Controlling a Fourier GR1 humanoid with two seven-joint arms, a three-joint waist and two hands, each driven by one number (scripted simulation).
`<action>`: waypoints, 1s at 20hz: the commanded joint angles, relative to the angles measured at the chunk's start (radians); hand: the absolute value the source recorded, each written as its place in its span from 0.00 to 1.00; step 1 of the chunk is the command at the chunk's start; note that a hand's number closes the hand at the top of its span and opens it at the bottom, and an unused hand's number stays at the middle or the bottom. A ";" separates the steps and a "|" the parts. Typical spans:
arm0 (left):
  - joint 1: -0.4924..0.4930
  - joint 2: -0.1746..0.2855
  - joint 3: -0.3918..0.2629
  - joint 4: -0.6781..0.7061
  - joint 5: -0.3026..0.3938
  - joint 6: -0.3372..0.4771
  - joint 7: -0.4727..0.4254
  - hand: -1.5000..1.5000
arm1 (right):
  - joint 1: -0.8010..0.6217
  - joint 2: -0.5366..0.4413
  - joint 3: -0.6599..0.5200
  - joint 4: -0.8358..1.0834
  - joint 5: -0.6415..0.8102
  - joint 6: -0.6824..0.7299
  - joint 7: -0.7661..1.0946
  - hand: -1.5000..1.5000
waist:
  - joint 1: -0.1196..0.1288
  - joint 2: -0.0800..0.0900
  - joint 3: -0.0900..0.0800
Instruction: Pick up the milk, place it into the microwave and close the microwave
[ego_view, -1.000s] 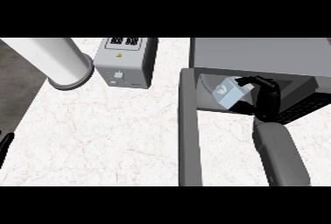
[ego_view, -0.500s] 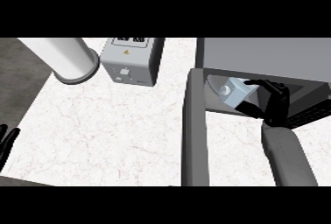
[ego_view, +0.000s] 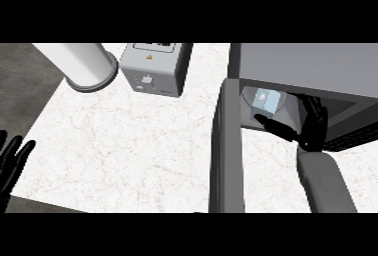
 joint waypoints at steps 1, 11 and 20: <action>-0.027 0.003 -0.026 -0.002 -0.015 0.002 0.016 0.00 | -0.141 0.020 -0.012 0.170 -0.005 0.021 0.224 0.00 | 0.044 0.052 0.006; -0.030 -0.017 -0.065 0.020 -0.054 0.002 0.012 0.00 | -0.177 0.028 -0.038 0.210 -0.016 0.027 0.245 0.00 | 0.028 0.039 0.003; -0.052 -0.036 -0.092 0.015 -0.093 0.021 0.009 0.00 | -0.208 0.015 -0.051 0.289 -0.010 0.059 0.255 0.00 | 0.003 0.034 0.005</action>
